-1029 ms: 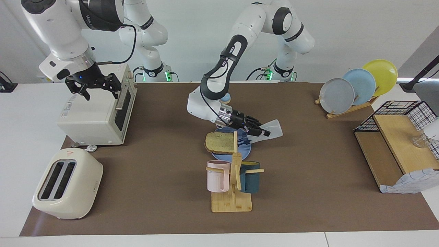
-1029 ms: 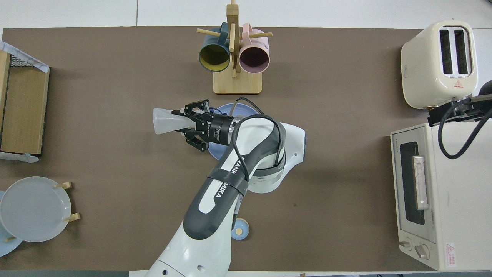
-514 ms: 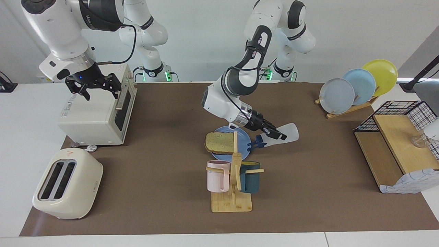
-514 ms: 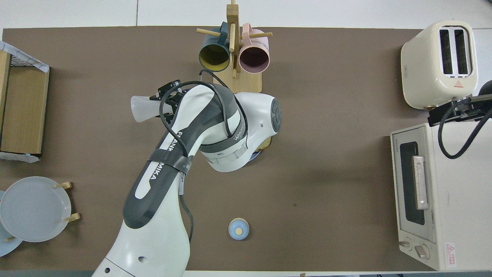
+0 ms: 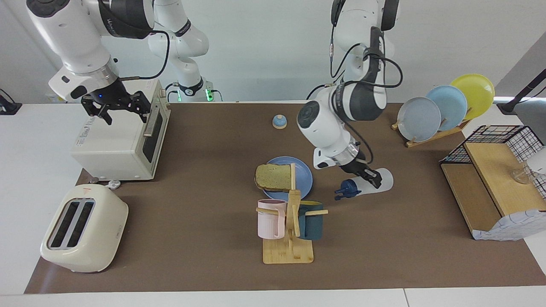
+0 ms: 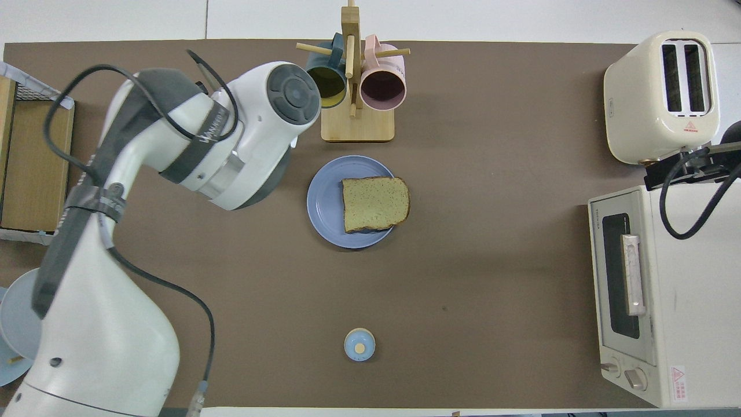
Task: Put bread on plate and add seasoning
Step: 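Carry the bottle back beside the mug rack with the left gripper, then set the bottle down upright with the left gripper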
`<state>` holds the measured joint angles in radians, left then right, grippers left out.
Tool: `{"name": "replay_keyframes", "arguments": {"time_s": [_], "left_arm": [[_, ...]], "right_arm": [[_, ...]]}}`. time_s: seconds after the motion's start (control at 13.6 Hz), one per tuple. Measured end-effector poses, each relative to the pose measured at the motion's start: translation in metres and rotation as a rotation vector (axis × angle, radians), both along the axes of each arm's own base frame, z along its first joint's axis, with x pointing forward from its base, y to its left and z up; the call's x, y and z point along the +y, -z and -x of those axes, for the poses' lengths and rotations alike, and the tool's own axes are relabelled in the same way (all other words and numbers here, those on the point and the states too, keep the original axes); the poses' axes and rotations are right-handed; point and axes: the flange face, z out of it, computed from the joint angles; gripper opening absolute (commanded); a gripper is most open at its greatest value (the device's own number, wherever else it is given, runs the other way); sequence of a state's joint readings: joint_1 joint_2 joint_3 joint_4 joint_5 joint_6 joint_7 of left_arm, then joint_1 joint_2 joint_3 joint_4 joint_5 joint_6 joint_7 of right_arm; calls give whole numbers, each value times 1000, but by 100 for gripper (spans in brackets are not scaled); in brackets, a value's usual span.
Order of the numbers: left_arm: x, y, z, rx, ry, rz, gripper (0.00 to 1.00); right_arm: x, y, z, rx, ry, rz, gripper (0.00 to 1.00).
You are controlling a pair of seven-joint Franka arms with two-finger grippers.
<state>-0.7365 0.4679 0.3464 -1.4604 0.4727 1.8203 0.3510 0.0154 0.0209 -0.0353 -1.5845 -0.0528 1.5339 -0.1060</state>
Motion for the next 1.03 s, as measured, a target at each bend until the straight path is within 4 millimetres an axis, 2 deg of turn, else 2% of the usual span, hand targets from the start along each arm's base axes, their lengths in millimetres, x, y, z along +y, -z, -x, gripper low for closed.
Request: {"name": "replay_keyframes", "arguments": {"time_s": [0.15,0.37,0.51,0.81,1.03], "left_arm": [[31,-7,-18,-49,-110,173,0],[53,2,-36,-139,-236,417,0],[58,14,-40,-198,-308,499,0],[54,26,-43,-336,-429,689,0],[62,48,-37,-468,-494,801,0]], "right_arm": [[0,0,0,0,0,0,100],[0,0,0,0,0,0,100],[0,0,0,0,0,0,100],[0,0,0,0,0,0,100],[0,0,0,0,0,0,100]]}}
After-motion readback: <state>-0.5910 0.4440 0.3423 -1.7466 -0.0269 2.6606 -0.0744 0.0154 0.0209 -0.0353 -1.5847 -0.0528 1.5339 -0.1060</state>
